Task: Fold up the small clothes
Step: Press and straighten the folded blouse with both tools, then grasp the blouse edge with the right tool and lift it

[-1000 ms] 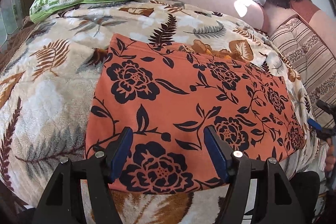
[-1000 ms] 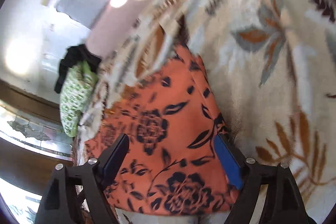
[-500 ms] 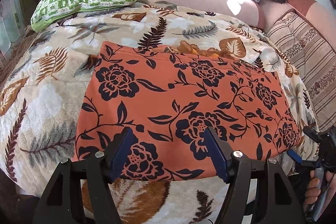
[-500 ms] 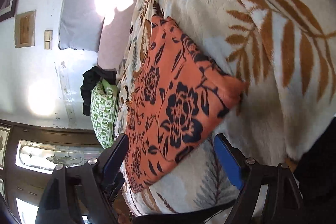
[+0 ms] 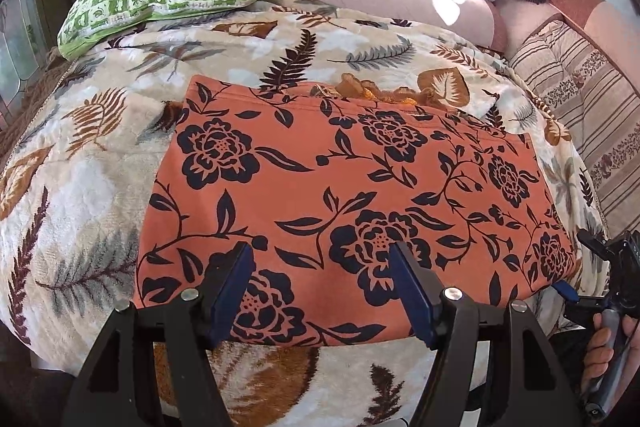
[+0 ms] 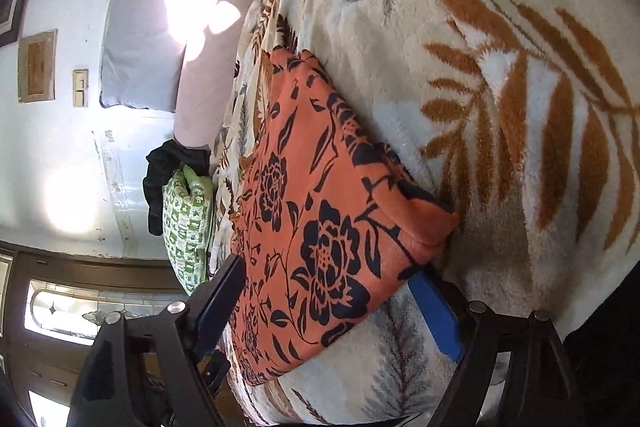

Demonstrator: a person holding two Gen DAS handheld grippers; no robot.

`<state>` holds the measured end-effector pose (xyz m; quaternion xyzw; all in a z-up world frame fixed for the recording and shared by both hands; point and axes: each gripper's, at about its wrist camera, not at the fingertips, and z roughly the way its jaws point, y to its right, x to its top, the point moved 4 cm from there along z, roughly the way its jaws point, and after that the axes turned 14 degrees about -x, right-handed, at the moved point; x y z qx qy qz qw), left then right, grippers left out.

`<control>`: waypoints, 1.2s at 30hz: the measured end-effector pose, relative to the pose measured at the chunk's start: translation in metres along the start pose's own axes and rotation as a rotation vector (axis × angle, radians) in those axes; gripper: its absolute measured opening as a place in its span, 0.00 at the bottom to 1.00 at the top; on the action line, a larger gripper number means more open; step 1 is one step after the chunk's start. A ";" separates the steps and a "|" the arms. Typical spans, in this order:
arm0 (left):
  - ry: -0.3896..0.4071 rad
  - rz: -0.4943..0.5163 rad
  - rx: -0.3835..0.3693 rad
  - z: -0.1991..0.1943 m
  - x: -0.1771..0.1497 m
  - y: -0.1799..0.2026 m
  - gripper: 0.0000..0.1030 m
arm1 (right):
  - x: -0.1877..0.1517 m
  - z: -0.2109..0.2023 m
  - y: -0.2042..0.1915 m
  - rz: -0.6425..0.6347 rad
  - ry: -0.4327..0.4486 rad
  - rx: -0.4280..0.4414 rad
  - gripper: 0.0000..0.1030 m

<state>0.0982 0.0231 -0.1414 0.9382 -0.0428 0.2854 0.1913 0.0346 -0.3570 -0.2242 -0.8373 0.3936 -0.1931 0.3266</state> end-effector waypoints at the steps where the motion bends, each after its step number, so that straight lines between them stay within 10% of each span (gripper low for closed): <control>1: -0.002 -0.004 0.005 0.002 -0.001 -0.002 0.69 | 0.001 0.001 -0.001 -0.006 0.003 -0.007 0.83; 16: -0.111 0.078 0.075 0.050 -0.007 0.001 0.71 | 0.012 0.014 -0.006 -0.048 0.031 -0.069 0.69; 20: -0.104 0.144 0.118 0.053 -0.008 0.006 0.74 | 0.014 0.012 -0.011 -0.112 0.045 -0.108 0.20; 24: 0.001 0.126 0.079 0.030 0.007 0.017 0.74 | 0.010 -0.004 -0.030 -0.230 0.130 -0.159 0.11; 28: -0.111 0.170 0.114 0.062 0.001 0.019 0.74 | 0.007 0.010 -0.008 -0.201 0.081 -0.241 0.12; 31: -0.098 0.155 0.114 0.064 0.001 0.017 0.75 | 0.012 0.011 0.004 -0.092 0.034 -0.113 0.21; 33: -0.079 0.113 0.074 0.056 0.008 0.019 0.75 | 0.014 0.005 -0.001 -0.091 0.042 -0.053 0.71; 36: -0.019 0.109 0.063 0.048 0.016 0.023 0.75 | 0.015 0.002 -0.007 -0.077 0.055 -0.008 0.79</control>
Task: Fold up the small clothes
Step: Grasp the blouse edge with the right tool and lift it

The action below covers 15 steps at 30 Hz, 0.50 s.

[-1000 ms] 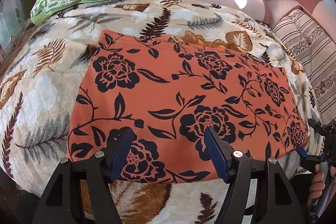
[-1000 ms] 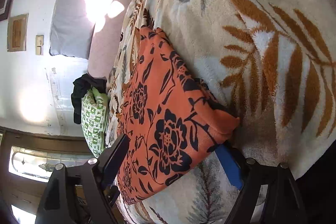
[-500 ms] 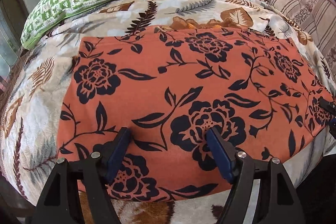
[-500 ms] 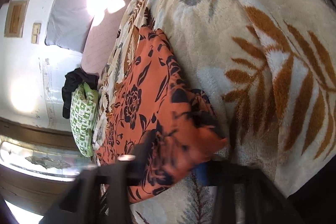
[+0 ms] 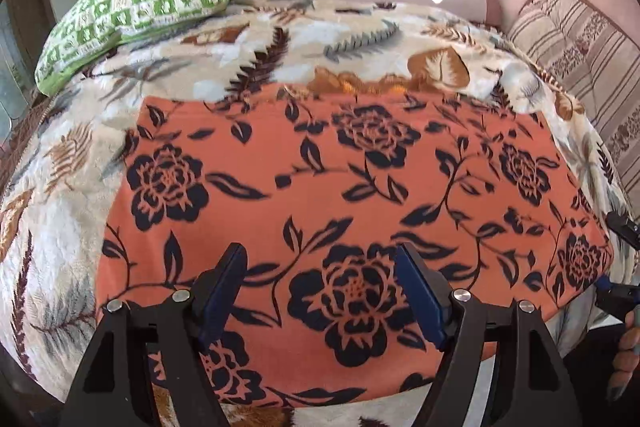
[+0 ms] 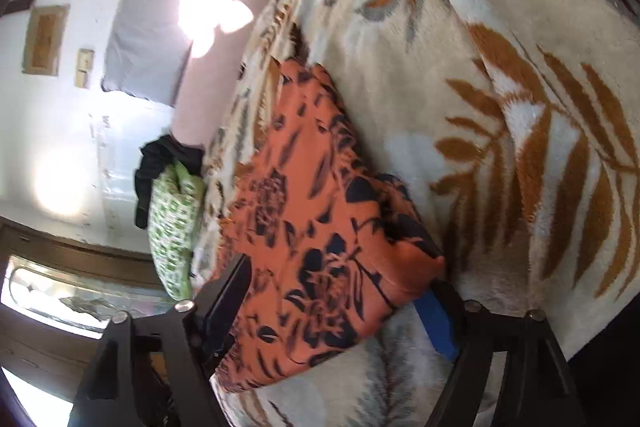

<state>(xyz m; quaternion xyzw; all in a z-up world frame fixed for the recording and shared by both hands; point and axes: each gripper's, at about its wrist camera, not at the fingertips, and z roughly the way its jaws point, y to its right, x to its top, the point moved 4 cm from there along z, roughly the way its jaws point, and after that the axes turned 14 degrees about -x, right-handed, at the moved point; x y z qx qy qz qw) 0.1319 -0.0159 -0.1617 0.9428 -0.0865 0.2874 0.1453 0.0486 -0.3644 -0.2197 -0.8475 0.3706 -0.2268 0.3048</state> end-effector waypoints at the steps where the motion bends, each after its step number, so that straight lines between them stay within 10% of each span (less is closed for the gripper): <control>1: -0.002 0.002 0.005 0.002 0.000 0.001 0.75 | 0.001 0.001 -0.001 0.004 -0.003 0.004 0.79; 6: -0.075 0.011 0.036 0.023 -0.009 -0.002 0.76 | 0.003 0.009 -0.007 -0.008 0.007 -0.021 0.75; 9: -0.044 -0.020 -0.017 0.006 0.000 0.006 0.75 | 0.003 0.018 -0.005 -0.014 -0.014 -0.050 0.45; 12: 0.023 0.032 -0.007 -0.005 0.007 0.020 0.76 | 0.002 0.015 -0.011 -0.052 0.009 -0.079 0.40; 15: -0.132 0.052 -0.005 0.034 -0.004 0.023 0.77 | 0.002 0.016 -0.020 -0.088 0.020 -0.109 0.42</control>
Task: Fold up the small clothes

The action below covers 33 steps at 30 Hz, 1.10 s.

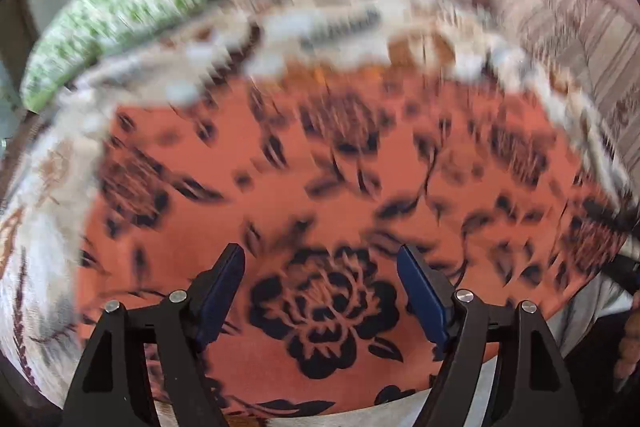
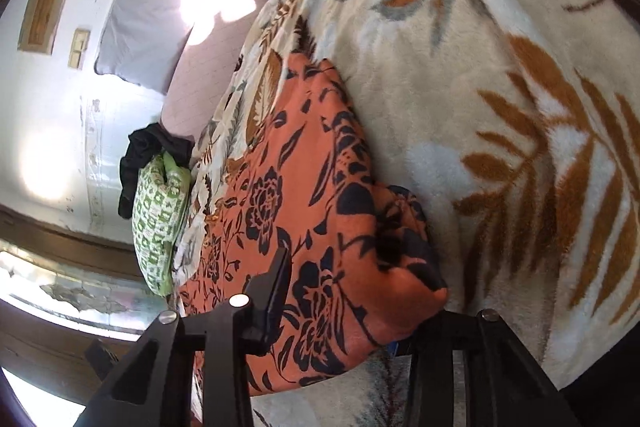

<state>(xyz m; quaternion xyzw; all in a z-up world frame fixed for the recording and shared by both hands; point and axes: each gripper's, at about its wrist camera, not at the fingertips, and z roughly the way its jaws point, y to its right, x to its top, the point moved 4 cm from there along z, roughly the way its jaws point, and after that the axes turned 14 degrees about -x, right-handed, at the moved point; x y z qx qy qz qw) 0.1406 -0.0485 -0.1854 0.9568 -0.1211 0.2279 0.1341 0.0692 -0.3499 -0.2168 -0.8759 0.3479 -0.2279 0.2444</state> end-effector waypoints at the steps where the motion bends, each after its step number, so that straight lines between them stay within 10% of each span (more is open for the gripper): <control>1: 0.019 0.025 0.023 0.005 -0.001 0.001 0.80 | 0.000 0.002 0.002 0.012 -0.002 -0.005 0.45; 4: 0.035 0.000 0.013 -0.006 0.003 0.000 0.80 | 0.002 0.012 0.009 0.038 -0.016 0.005 0.54; 6: 0.106 -0.022 -0.010 -0.025 0.006 -0.002 0.80 | 0.003 0.009 0.006 -0.001 -0.004 -0.038 0.22; 13: 0.047 -0.025 -0.057 -0.017 0.001 -0.024 0.82 | 0.001 -0.033 -0.081 -0.261 0.147 -0.099 0.17; 20: 0.368 -0.332 -0.081 -0.135 -0.030 -0.126 0.82 | -0.076 -0.062 -0.252 -0.688 0.267 -0.035 0.17; 25: 0.414 -0.563 0.026 -0.166 -0.087 -0.212 0.82 | -0.183 0.012 -0.314 -0.954 0.127 -0.075 0.17; 28: 0.387 -0.654 0.006 -0.160 -0.113 -0.240 0.82 | -0.239 0.101 -0.300 -1.024 -0.101 -0.189 0.18; 33: 0.397 -0.634 -0.017 -0.159 -0.121 -0.240 0.82 | -0.230 0.079 -0.313 -1.003 -0.033 -0.147 0.17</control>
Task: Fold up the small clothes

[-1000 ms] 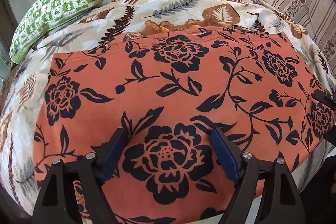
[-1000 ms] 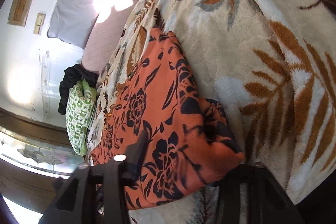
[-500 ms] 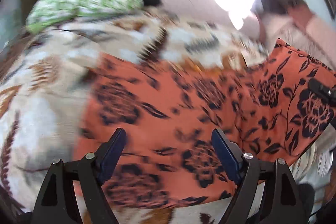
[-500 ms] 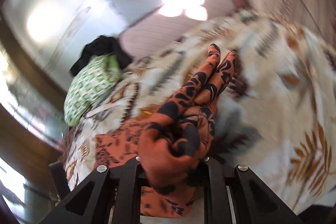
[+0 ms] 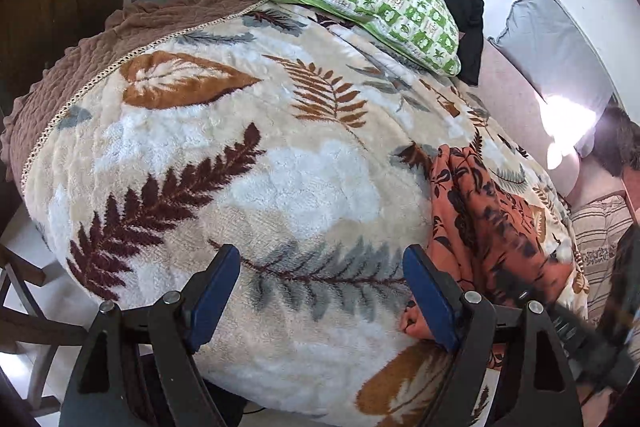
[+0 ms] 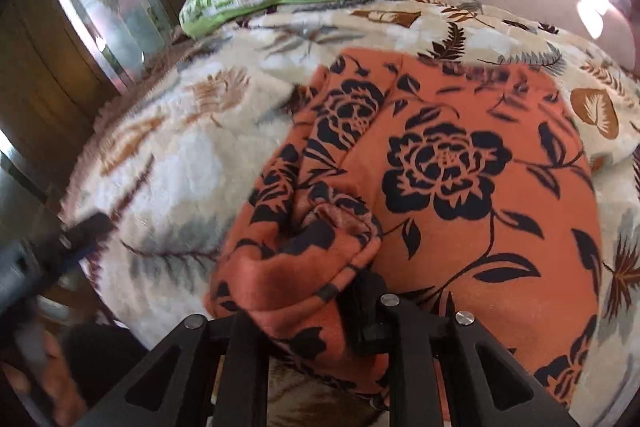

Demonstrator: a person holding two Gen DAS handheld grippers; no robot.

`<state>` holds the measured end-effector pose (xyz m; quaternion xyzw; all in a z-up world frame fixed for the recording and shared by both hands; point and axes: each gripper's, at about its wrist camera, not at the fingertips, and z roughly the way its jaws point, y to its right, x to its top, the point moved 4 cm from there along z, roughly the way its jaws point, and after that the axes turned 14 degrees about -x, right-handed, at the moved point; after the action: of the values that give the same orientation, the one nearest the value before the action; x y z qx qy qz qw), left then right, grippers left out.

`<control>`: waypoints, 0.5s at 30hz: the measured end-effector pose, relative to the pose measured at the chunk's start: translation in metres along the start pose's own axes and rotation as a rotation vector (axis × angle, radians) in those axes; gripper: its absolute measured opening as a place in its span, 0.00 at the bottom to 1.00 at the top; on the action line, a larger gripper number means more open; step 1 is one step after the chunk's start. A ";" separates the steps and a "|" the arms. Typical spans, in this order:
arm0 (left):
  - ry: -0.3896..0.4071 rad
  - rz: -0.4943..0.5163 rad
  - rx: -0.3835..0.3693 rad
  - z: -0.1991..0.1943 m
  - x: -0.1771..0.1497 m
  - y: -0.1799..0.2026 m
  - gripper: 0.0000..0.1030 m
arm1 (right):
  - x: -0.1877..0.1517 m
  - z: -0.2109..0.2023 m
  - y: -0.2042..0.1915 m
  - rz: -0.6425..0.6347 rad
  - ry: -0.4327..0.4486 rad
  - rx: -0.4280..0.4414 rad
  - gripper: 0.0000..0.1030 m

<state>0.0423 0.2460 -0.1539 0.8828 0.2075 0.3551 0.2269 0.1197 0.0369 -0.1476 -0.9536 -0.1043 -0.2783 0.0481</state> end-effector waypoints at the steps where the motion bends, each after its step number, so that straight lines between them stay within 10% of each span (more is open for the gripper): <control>1: -0.003 0.000 -0.010 -0.003 0.001 0.000 0.82 | 0.008 -0.008 0.004 0.020 0.014 0.009 0.17; 5: 0.013 0.014 -0.028 -0.014 0.005 0.009 0.82 | 0.028 -0.035 -0.010 -0.001 0.092 0.016 0.17; 11: 0.005 0.020 -0.038 -0.020 0.010 0.011 0.82 | -0.012 0.021 -0.031 -0.027 -0.041 0.110 0.25; 15: -0.024 0.022 -0.110 -0.017 0.008 0.029 0.82 | -0.011 -0.009 -0.015 0.006 0.005 0.228 0.85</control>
<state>0.0411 0.2315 -0.1228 0.8755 0.1753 0.3576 0.2738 0.1032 0.0479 -0.1455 -0.9415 -0.1325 -0.2668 0.1574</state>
